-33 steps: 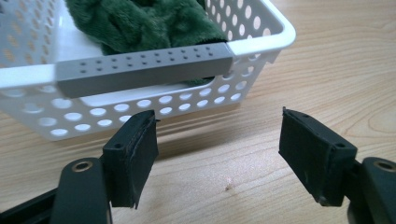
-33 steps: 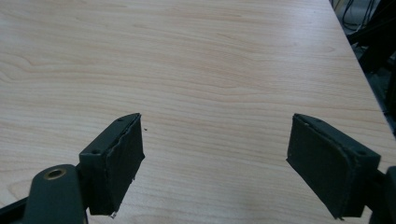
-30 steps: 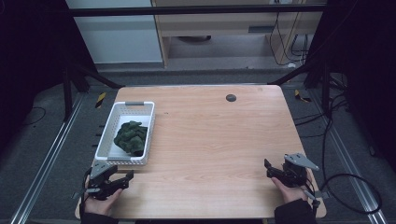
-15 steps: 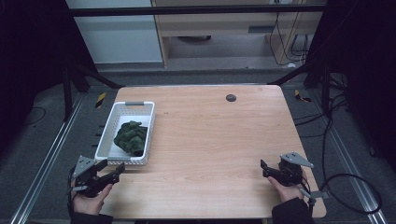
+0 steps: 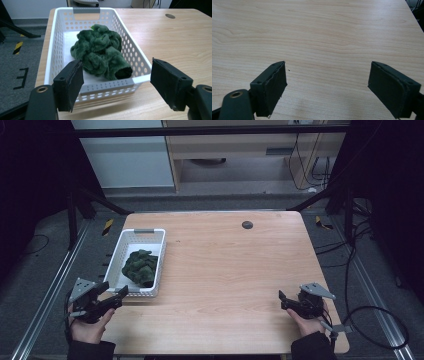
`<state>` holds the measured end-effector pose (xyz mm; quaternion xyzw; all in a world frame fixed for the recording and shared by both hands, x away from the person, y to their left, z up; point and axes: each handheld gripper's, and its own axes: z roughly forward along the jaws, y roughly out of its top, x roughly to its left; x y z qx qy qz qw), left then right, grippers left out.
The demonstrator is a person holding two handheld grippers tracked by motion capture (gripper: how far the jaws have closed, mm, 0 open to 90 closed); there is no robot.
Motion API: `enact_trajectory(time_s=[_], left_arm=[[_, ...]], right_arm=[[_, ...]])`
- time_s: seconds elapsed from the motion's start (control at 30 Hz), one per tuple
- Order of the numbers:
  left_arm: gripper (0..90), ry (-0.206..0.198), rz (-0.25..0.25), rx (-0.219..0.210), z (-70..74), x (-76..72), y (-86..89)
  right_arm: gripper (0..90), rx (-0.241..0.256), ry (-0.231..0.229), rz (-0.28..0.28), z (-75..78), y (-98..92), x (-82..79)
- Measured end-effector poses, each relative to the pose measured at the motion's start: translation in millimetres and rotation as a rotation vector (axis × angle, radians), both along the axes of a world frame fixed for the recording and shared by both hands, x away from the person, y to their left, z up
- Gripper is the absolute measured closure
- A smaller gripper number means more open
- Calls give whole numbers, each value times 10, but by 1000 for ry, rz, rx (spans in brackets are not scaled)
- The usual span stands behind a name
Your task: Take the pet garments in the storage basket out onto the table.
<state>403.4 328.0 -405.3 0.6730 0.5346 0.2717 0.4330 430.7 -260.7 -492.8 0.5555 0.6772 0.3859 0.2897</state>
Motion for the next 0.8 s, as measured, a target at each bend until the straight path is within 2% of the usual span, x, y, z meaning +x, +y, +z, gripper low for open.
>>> enact_trajectory(time_s=[0.37,0.57,0.8], left_arm=[[253,-3,-4,9,163,222,0],[251,11,-5,40,257,380,5],[253,35,-16,64,250,564,7]], right_arm=[[149,3,3,10,2,8,7],[144,7,6,14,1,13,13],[140,10,5,11,15,11,16]])
